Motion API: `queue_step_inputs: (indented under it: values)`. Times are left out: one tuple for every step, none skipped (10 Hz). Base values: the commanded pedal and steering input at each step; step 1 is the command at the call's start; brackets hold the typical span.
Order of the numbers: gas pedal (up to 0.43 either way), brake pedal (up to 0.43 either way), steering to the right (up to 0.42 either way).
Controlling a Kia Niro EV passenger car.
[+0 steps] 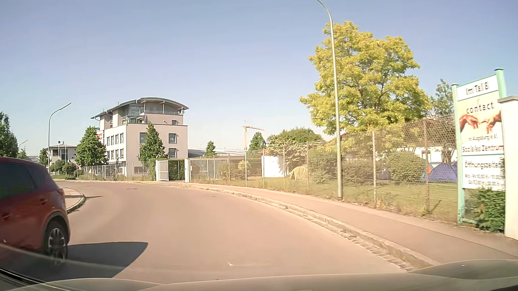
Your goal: Follow the waypoints while adhering to traffic rules and regulations
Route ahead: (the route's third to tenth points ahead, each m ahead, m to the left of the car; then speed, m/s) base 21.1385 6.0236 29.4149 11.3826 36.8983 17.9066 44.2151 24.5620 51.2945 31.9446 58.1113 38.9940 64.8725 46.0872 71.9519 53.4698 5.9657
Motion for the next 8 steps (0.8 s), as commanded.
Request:
queue_step_inputs:
  values:
    - [0.059, 0.000, -0.104]
    - [0.059, 0.000, -0.108]
    - [0.059, 0.000, -0.112]
    - [0.059, 0.000, -0.115]
    - [0.059, 0.000, -0.114]
    - [0.067, 0.000, -0.113]
    - [0.130, 0.000, -0.113]
    - [0.130, 0.000, -0.112]
